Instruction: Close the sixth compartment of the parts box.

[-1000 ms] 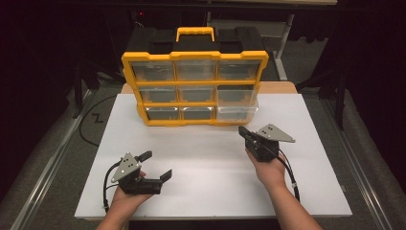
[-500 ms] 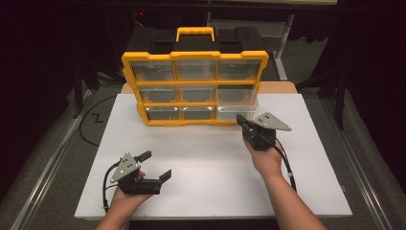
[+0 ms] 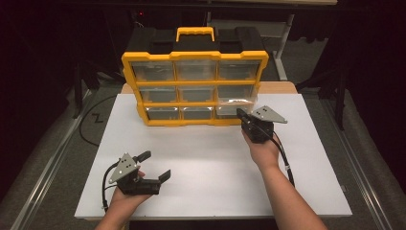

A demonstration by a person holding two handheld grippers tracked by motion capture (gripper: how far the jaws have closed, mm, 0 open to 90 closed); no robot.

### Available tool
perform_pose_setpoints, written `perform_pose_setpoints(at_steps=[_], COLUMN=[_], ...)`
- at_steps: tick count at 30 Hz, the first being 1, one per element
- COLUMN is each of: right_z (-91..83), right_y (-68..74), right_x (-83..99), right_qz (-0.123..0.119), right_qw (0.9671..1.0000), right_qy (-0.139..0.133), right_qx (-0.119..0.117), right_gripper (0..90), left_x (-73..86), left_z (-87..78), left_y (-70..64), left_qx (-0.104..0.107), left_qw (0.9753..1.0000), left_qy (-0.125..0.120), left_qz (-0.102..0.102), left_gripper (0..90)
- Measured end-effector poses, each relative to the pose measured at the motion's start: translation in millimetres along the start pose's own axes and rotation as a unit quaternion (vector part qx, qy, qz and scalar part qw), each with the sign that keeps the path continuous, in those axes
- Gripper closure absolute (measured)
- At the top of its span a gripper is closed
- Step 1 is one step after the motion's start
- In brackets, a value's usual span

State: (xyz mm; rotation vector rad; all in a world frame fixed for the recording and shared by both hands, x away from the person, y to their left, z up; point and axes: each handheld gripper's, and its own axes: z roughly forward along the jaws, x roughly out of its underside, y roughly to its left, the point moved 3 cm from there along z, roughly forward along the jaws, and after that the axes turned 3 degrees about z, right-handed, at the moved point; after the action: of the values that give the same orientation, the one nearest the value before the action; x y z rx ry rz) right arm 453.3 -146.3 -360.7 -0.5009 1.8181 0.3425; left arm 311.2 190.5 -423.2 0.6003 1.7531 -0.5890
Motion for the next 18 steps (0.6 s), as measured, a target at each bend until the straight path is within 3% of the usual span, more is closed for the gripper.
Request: perform_pose_setpoints(at_steps=[10,18], right_z=[19.2,32.3], right_y=[-3.4,-6.1], right_x=[-9.8,-18.1], right_qz=[-0.015,-0.007], right_qw=[0.9997,0.9996], right_qy=[0.0,-0.006], right_qx=[0.02,0.026], right_gripper=[90.0,90.0], left_x=[-0.6,-0.8], left_z=[-1.5,-1.4], left_y=[-0.3,0.0], left_qx=[0.0,0.002], left_qw=[1.0,1.0], left_qy=[-0.005,-0.006], left_qz=[-0.002,-0.003], left_gripper=[0.7,0.7])
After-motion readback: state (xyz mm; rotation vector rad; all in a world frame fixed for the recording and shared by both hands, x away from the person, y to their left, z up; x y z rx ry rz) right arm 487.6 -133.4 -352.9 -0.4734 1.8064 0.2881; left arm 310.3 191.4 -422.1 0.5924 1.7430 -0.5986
